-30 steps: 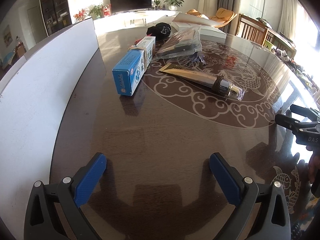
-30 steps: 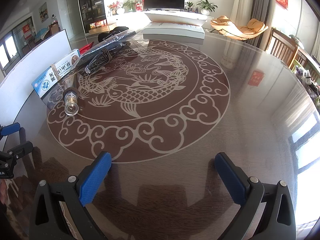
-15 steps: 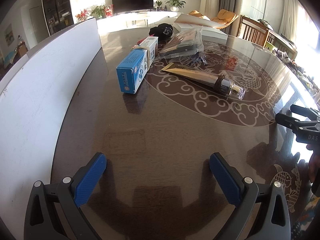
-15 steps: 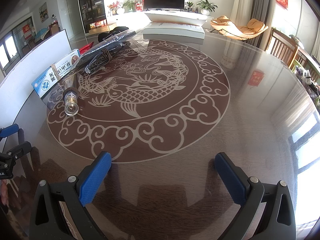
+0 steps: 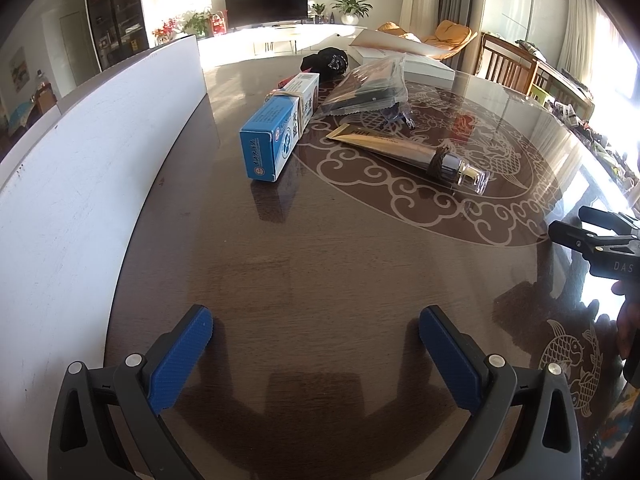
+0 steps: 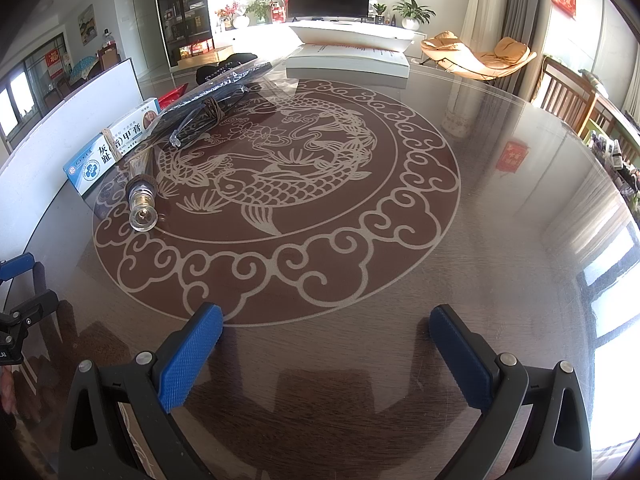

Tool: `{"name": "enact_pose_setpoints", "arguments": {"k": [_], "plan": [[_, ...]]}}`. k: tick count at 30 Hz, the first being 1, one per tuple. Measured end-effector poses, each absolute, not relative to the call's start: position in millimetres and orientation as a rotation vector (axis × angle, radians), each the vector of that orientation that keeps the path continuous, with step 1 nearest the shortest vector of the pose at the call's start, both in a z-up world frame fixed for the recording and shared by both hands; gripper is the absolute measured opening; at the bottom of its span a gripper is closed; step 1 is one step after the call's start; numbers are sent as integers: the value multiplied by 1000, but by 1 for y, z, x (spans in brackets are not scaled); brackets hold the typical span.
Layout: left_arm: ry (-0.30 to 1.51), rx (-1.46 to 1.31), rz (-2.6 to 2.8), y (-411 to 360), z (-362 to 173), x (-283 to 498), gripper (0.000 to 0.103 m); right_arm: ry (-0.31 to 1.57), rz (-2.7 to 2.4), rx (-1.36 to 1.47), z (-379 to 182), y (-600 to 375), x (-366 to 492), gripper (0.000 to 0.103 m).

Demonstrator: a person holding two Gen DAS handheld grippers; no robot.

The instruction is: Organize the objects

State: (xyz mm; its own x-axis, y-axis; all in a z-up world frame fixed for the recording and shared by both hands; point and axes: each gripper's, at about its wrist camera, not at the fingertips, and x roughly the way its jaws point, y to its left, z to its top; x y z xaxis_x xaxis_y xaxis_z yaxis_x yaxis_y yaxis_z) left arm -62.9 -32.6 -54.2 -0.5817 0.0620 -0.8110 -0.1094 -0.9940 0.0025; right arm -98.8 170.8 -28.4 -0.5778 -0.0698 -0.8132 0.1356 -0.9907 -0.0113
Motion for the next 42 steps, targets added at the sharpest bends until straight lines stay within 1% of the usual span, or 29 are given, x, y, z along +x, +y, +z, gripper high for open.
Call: {"name": "enact_pose_setpoints", "arguments": {"k": [26, 29, 31, 35, 37, 40, 42], "plan": [[79, -1384, 2708, -37, -53, -53, 103, 111, -2690, 1384, -29, 170, -99, 103], [77, -1382, 2707, -38, -54, -53, 103, 114, -2630, 1453, -28, 167, -110, 103], [78, -1383, 2708, -38, -54, -53, 103, 84, -2579, 1430, -19, 158, -118, 103], [78, -1383, 2707, -38, -54, -53, 103, 141, -2485, 1342, 3, 113, -138, 103], [78, -1382, 2707, -38, -54, -53, 103, 197, -2411, 1335, 6, 82, -151, 103], [78, -1382, 2707, -38, -54, -54, 103, 346, -2295, 1337, 3, 35, -169, 103], [78, -1382, 2707, -38, -54, -54, 103, 450, -2251, 1346, -4, 12, -177, 99]]}}
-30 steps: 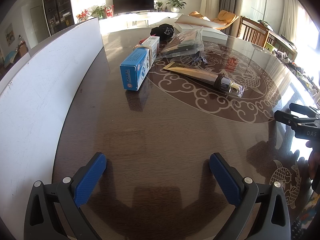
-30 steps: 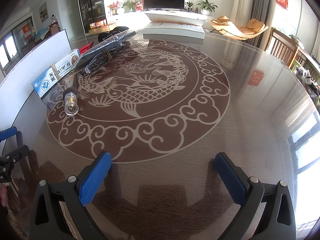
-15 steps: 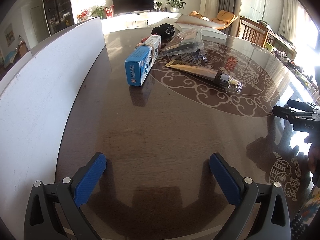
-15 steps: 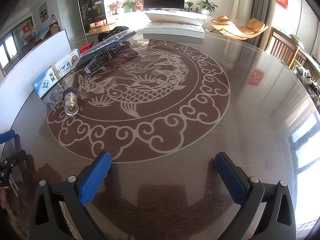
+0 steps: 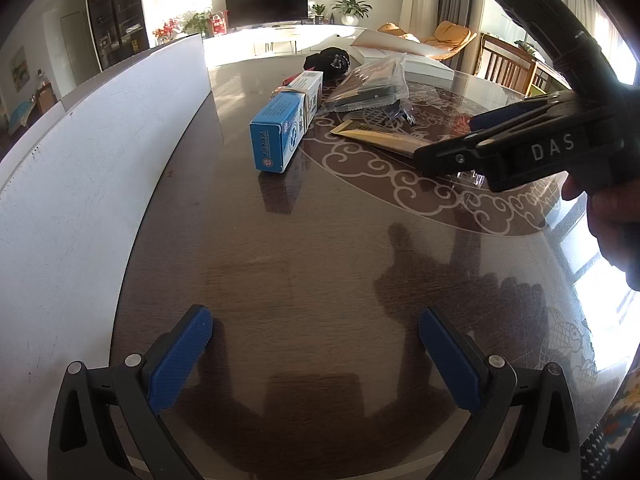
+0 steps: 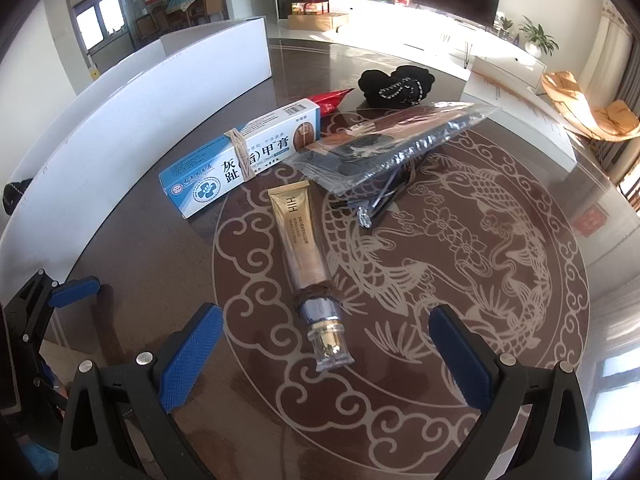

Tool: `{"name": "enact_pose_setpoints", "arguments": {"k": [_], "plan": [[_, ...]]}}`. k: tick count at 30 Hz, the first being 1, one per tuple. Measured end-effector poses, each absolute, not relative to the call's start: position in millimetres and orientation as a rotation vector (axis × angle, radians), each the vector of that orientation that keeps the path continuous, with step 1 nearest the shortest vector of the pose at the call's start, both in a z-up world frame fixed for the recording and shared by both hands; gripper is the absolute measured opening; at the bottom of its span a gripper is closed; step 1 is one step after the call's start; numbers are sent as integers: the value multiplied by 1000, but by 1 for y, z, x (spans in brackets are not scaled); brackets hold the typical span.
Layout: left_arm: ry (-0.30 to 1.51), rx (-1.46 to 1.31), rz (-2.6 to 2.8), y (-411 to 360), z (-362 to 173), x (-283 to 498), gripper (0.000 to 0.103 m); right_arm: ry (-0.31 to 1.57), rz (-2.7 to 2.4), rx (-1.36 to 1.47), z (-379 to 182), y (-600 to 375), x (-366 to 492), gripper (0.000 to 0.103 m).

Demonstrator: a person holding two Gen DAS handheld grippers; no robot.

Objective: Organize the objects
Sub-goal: 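Grasp the gold HH cosmetic tube with the right tool, then grasp the blue nail cream box with the left tool while the right tool holds the tube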

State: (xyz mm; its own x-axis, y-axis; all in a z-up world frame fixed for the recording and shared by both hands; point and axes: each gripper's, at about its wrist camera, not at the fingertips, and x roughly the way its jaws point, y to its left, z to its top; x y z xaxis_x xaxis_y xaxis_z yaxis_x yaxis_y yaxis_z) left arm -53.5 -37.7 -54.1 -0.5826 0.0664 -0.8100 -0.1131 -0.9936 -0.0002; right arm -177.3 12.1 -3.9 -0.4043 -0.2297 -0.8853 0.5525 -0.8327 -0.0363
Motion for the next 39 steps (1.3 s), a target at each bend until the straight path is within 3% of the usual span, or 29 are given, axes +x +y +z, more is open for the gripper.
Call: {"name": "enact_pose_setpoints", "arguments": {"k": [3, 7, 8, 19, 21, 22, 23, 28, 31, 39], "plan": [[78, -1382, 2707, -38, -54, -54, 103, 434, -2200, 1413, -17, 2, -189, 76], [78, -1382, 2707, -38, -54, -54, 103, 364, -2257, 1400, -16, 16, -182, 32], [78, -1382, 2707, -38, -54, -54, 103, 349, -2269, 1397, -16, 22, -176, 29], [78, -1382, 2708, -38, -54, -55, 103, 284, -2605, 1348, -17, 152, -74, 29], [77, -1382, 2708, -38, -54, -55, 103, 255, -2627, 1337, -16, 166, -76, 41], [78, -1382, 2708, -38, -54, -55, 103, 234, -2639, 1336, -16, 171, -79, 60], [78, -1382, 2708, -38, -54, -55, 103, 203, -2639, 1334, -17, 175, -82, 73], [96, -1397, 2680, -35, -53, -63, 103, 166, -2638, 1308, -22, 176, -90, 80], [151, -1470, 2635, -32, -49, -98, 103, 175, -2609, 1320, -25, 172, -92, 93], [203, -1476, 2698, -27, -27, -214, 103, 177, -2607, 1322, -27, 170, -94, 94]]}}
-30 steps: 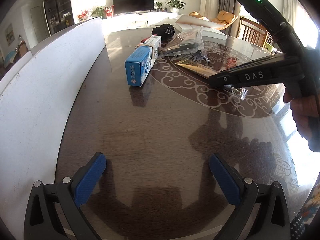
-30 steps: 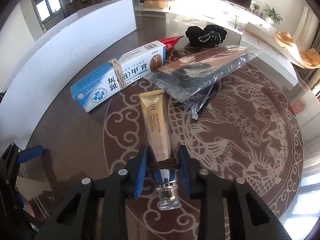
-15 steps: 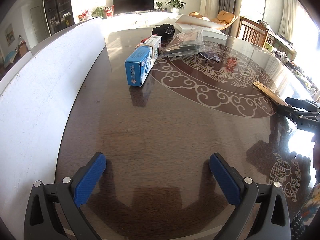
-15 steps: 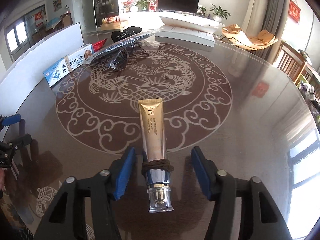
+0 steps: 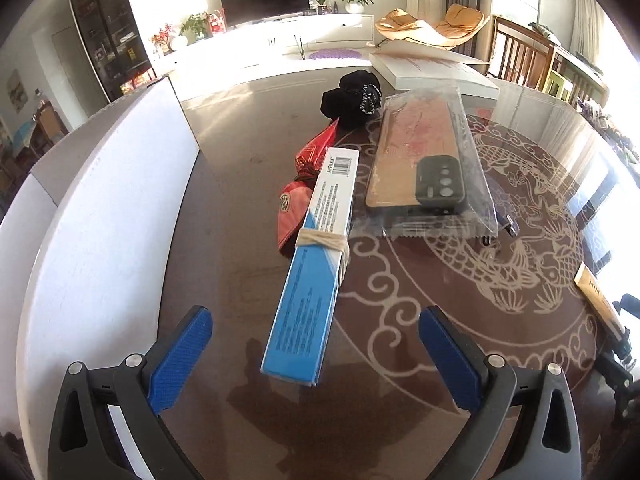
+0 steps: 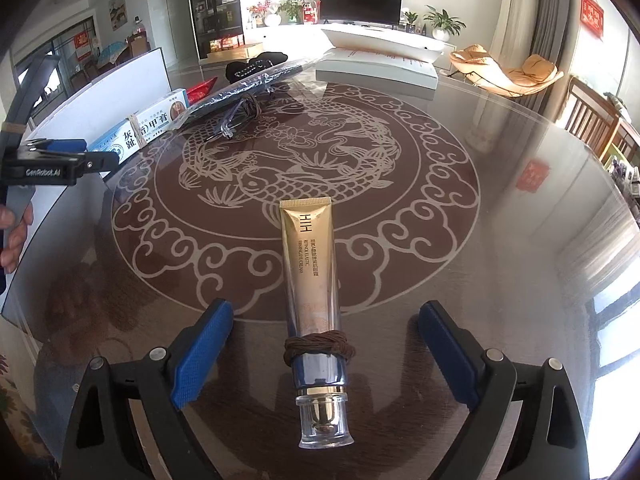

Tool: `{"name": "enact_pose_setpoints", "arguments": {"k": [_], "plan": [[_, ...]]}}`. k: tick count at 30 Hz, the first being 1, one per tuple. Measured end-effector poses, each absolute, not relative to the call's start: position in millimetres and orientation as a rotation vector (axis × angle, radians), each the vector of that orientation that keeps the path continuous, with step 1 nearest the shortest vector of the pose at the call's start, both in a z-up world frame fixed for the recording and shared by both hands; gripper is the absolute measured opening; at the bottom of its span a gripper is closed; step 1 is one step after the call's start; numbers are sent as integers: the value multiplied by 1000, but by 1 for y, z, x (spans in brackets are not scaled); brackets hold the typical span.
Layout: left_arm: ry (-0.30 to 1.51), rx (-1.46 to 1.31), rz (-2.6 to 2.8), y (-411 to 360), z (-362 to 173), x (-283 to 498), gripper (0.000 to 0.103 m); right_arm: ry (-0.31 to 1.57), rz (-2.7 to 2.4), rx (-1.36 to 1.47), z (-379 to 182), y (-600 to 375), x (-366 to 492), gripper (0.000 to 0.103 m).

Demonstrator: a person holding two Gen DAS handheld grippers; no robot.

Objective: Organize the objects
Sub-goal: 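Grasp the blue nail cream box with the left tool while the right tool holds the tube, then lift the nail cream box with the left tool while the right tool carries the tube toward the cardboard box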

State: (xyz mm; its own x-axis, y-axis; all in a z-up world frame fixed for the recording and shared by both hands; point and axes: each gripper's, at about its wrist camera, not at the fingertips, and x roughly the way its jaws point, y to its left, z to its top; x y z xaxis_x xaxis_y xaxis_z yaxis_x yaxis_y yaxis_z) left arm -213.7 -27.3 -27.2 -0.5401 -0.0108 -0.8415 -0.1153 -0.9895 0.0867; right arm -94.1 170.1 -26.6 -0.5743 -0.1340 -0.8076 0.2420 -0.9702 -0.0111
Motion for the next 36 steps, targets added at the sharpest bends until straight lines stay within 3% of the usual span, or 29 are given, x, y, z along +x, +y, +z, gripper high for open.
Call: {"name": "enact_pose_setpoints", "arguments": {"k": [2, 3, 4, 8, 10, 15, 17, 19, 21, 27, 30, 34, 36], "plan": [[164, -1439, 2672, -27, -28, -226, 73, 178, -2607, 1322, -27, 170, -94, 95], [140, -1453, 2660, -28, -30, -229, 37, 178, -2607, 1322, -27, 170, -94, 95], [110, -1471, 2656, -30, -31, -228, 24, 177, -2607, 1322, -27, 170, -94, 95], [-68, -1422, 2621, -32, -34, -184, 24, 173, -2605, 1322, -27, 170, -94, 95], [-244, -1400, 2536, -34, -37, -151, 24, 172, -2605, 1322, -27, 170, -94, 95], [-639, -1366, 2322, -53, -53, -95, 30, 173, -2605, 1322, -27, 170, -94, 95], [-718, -1340, 2346, -69, -54, -87, 41, 173, -2605, 1322, -27, 170, -93, 95], [-735, -1329, 2411, -83, -49, -85, 60, 173, -2605, 1322, -27, 171, -93, 95], [-685, -1364, 2495, -89, -43, -86, 68, 174, -2605, 1322, -27, 171, -93, 95], [-455, -1378, 2477, -67, -41, -91, 72, 174, -2605, 1322, -27, 171, -93, 95], [-194, -1370, 2535, -37, -42, -90, 91, 174, -2605, 1322, -27, 171, -93, 95], [131, -1373, 2640, -7, -52, -93, 95, 174, -2605, 1322, -27, 171, -93, 95], [137, -1358, 2645, -1, -55, -97, 103, 172, -2603, 1322, -27, 171, -93, 95]]}}
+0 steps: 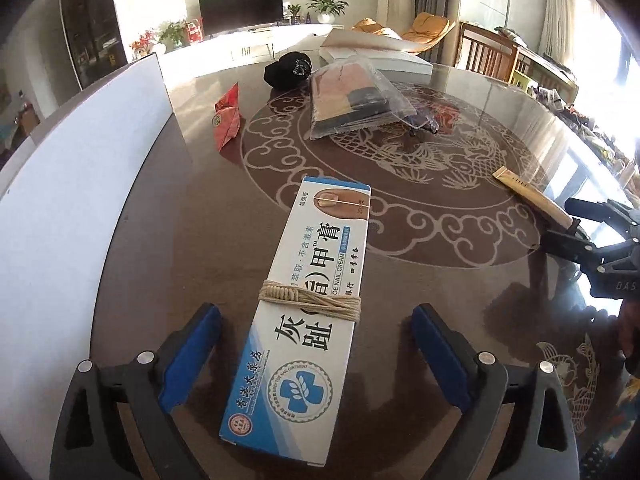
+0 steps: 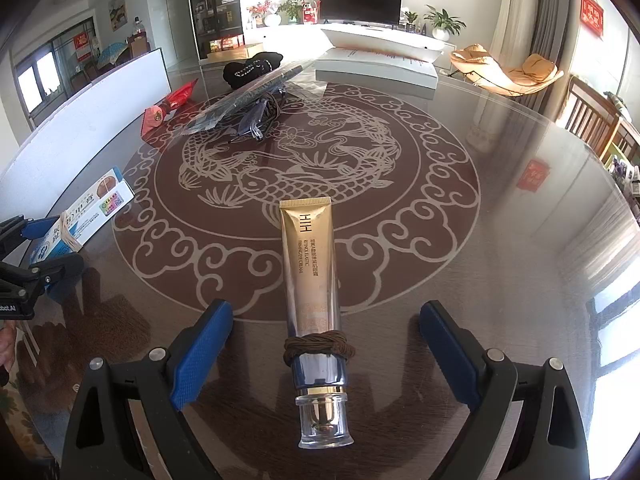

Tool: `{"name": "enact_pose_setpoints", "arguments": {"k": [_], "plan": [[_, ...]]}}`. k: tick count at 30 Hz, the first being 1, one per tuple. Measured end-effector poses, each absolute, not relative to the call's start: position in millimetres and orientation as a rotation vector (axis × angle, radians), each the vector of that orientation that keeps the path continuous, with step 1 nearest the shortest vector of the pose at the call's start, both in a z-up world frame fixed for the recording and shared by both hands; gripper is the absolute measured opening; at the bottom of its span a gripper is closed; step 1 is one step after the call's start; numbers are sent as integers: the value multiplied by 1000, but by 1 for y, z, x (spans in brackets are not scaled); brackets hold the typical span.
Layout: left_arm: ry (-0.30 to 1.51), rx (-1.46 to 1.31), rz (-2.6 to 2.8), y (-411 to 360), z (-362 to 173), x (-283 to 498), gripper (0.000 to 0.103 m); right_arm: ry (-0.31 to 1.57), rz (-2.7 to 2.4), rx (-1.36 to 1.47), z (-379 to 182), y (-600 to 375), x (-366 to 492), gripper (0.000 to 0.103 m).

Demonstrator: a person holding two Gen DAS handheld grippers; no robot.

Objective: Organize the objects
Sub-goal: 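Lift the nail cream box with the left tool while the right tool carries the tube toward the cardboard box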

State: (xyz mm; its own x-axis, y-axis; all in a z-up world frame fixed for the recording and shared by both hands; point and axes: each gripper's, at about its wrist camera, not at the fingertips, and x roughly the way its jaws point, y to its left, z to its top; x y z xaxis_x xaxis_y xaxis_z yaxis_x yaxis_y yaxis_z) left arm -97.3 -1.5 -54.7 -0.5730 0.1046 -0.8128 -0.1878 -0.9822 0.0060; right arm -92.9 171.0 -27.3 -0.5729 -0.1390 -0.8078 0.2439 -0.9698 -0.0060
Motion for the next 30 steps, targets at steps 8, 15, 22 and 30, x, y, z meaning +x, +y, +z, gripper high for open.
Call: {"name": "enact_pose_setpoints", "arguments": {"k": [8, 15, 22, 30], "plan": [[112, -1369, 2661, -4, -59, -103, 103, 181, -2600, 1331, -28, 170, -94, 100], [113, -1368, 2661, -3, -58, -102, 103, 174, -2605, 1342, -29, 172, -96, 102], [116, -1368, 2666, -3, -56, -99, 103, 175, -2604, 1342, -29, 172, -95, 102], [168, -1406, 2579, -4, -54, -102, 103, 251, -2438, 1504, -26, 169, -112, 103]]}}
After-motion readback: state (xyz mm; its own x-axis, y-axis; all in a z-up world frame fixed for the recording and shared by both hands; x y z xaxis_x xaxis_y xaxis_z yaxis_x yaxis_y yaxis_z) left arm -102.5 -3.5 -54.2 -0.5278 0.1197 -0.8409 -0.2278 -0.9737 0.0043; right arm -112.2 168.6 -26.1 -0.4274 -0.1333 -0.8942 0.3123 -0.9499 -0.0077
